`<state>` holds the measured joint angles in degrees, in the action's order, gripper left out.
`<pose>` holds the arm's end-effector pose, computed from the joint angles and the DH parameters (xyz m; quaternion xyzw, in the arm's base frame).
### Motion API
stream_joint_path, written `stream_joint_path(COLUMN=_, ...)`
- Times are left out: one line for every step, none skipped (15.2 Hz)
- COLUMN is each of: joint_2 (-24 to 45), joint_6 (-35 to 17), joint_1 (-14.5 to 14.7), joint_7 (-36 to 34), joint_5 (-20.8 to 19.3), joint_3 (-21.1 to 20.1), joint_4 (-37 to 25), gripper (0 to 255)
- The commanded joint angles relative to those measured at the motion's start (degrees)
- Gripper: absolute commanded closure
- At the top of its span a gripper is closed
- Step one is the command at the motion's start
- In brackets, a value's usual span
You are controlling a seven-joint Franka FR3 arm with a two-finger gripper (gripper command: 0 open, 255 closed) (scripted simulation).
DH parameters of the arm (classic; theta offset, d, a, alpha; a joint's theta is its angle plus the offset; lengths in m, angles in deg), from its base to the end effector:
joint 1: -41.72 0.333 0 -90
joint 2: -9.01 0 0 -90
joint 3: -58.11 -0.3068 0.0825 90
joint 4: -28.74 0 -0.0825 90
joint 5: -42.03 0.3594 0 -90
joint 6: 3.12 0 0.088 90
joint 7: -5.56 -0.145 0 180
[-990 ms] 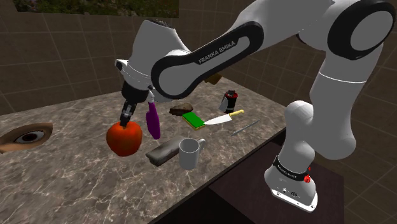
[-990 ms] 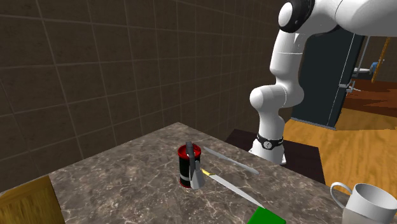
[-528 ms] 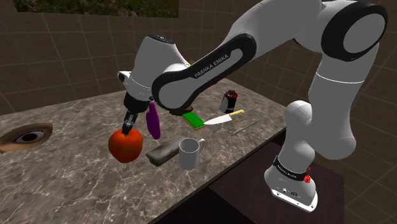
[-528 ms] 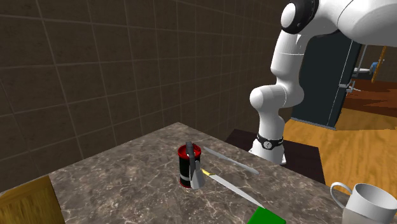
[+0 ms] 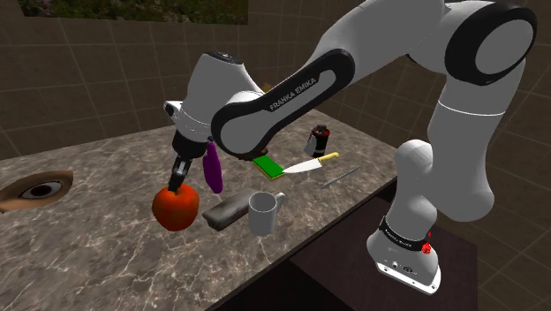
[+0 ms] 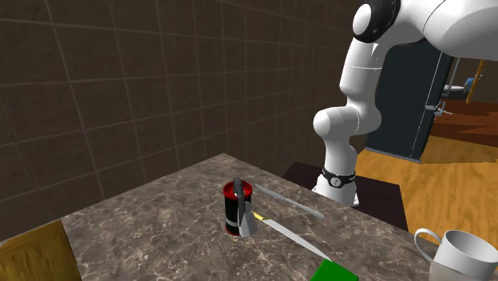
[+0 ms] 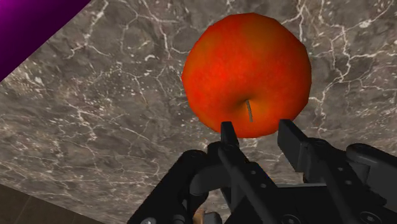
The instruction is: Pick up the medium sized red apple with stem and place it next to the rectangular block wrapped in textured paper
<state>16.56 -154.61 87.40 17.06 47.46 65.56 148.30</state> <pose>0.4696 0.3709 0.3801 -0.9001 -0.3802 -0.2008 0.0710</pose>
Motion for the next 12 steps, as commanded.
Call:
stream_joint_path(joint_2=-0.01, joint_6=-0.01, joint_1=0.0, joint_7=0.0, joint_5=0.0, joint_3=0.0, joint_4=0.0, gripper=0)
stream_joint_path(joint_2=-0.01, joint_6=-0.01, joint_1=0.0, joint_7=0.01, joint_5=0.0, joint_3=0.0, joint_4=-0.01, gripper=0)
stream_joint_path(joint_2=0.0, joint_6=-0.01, joint_1=0.0, joint_7=0.01, joint_5=0.01, joint_3=0.0, joint_4=-0.01, gripper=0)
stream_joint_path(joint_2=0.0, joint_6=-0.01, joint_1=0.0, joint_7=0.01, joint_5=0.0, joint_3=0.0, joint_4=-0.01, gripper=0)
stream_joint_path(joint_2=0.0, joint_6=-0.01, joint_1=0.0, joint_7=0.01, joint_5=0.0, joint_3=0.0, joint_4=-0.01, gripper=0)
stream_joint_path(joint_2=-1.76, joint_6=1.31, joint_1=0.09, joint_7=-0.39, joint_5=-0.55, joint_3=0.14, joint_4=0.41, gripper=0)
stream_joint_path(joint_2=-3.49, joint_6=2.68, joint_1=0.17, joint_7=-0.75, joint_5=-1.08, joint_3=0.25, joint_4=0.74, gripper=0)
stream_joint_path(joint_2=-5.17, joint_6=4.09, joint_1=0.2, joint_7=-1.1, joint_5=-1.59, joint_3=0.33, joint_4=0.99, gripper=0)
stream_joint_path(joint_2=-6.47, joint_6=5.23, joint_1=0.21, joint_7=-1.36, joint_5=-1.97, joint_3=0.36, joint_4=1.13, gripper=0)
stream_joint_path(joint_2=-6.47, joint_6=5.23, joint_1=0.19, joint_7=-1.36, joint_5=-1.97, joint_3=0.34, joint_4=1.13, gripper=0)
stream_joint_path(joint_2=-6.48, joint_6=5.23, joint_1=0.19, joint_7=-1.37, joint_5=-1.97, joint_3=0.33, joint_4=1.14, gripper=0)
stream_joint_path(joint_2=-6.47, joint_6=5.23, joint_1=0.19, joint_7=-1.36, joint_5=-1.97, joint_3=0.33, joint_4=1.13, gripper=0)
